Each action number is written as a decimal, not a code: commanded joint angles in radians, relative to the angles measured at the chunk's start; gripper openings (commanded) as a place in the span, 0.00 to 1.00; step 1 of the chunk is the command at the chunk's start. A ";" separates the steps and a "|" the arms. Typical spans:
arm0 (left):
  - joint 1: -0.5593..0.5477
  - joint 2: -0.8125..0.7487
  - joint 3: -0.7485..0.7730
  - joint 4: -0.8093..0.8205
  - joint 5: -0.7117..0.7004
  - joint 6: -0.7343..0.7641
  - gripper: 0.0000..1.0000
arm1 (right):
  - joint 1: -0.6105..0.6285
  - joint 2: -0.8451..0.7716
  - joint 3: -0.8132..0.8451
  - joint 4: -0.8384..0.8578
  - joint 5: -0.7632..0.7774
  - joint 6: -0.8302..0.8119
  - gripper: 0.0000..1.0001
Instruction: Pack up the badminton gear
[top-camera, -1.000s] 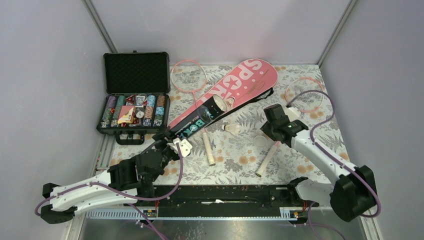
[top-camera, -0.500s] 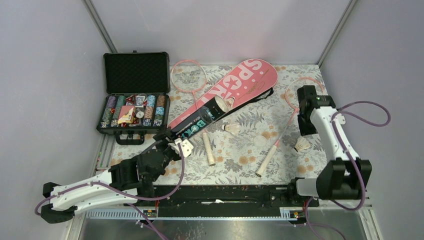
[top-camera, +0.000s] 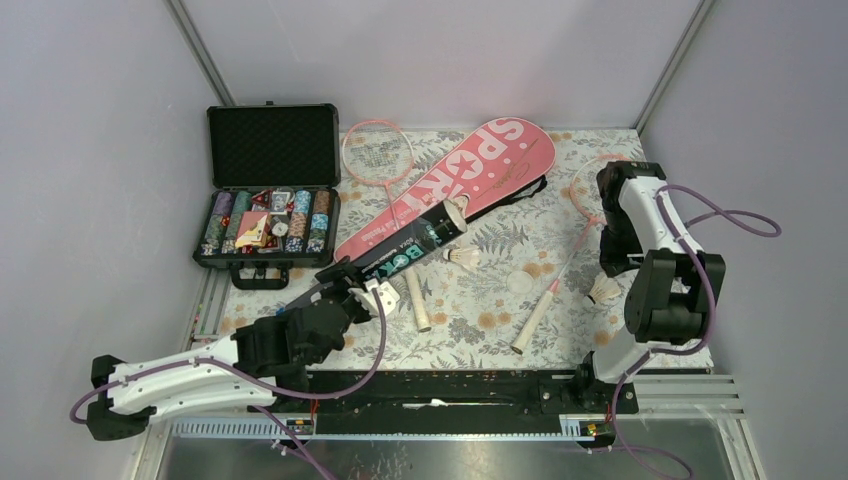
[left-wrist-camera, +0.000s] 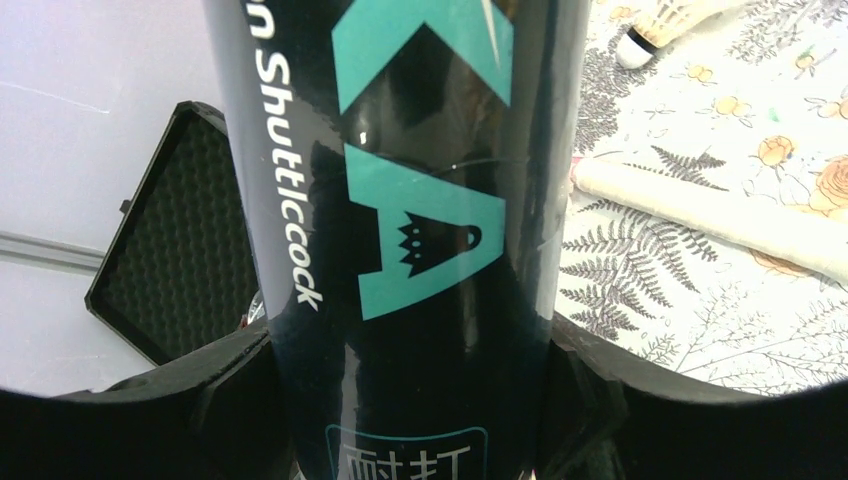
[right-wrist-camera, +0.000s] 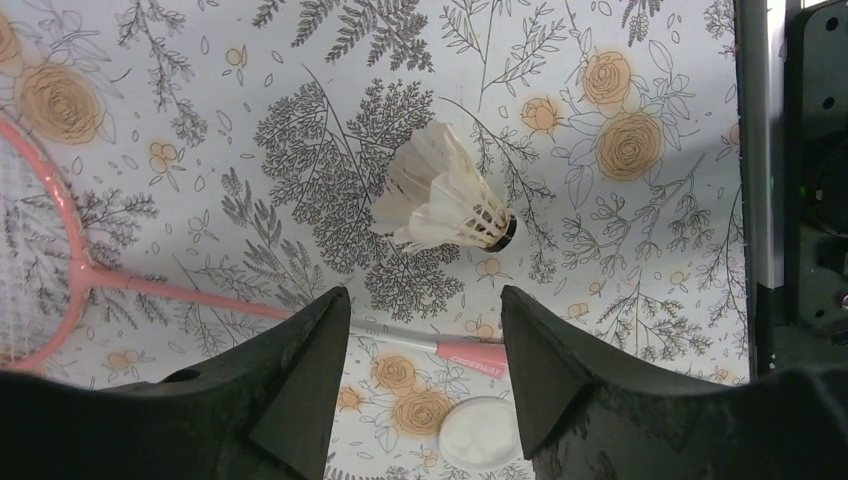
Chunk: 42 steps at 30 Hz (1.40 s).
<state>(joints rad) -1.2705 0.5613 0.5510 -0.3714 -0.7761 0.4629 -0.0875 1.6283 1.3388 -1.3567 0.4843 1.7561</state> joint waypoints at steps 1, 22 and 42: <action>-0.004 -0.040 -0.012 0.144 -0.095 0.007 0.41 | -0.033 0.036 0.031 -0.084 0.013 0.076 0.66; -0.003 0.061 0.130 -0.080 -0.174 -0.107 0.41 | -0.133 0.213 -0.002 0.017 -0.126 0.049 0.64; -0.004 0.027 0.092 -0.053 -0.151 -0.142 0.40 | -0.139 0.125 0.014 -0.040 -0.153 -0.029 0.00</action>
<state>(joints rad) -1.2709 0.6140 0.6281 -0.5022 -0.8989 0.3347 -0.2230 1.8202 1.3186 -1.3415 0.3271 1.7515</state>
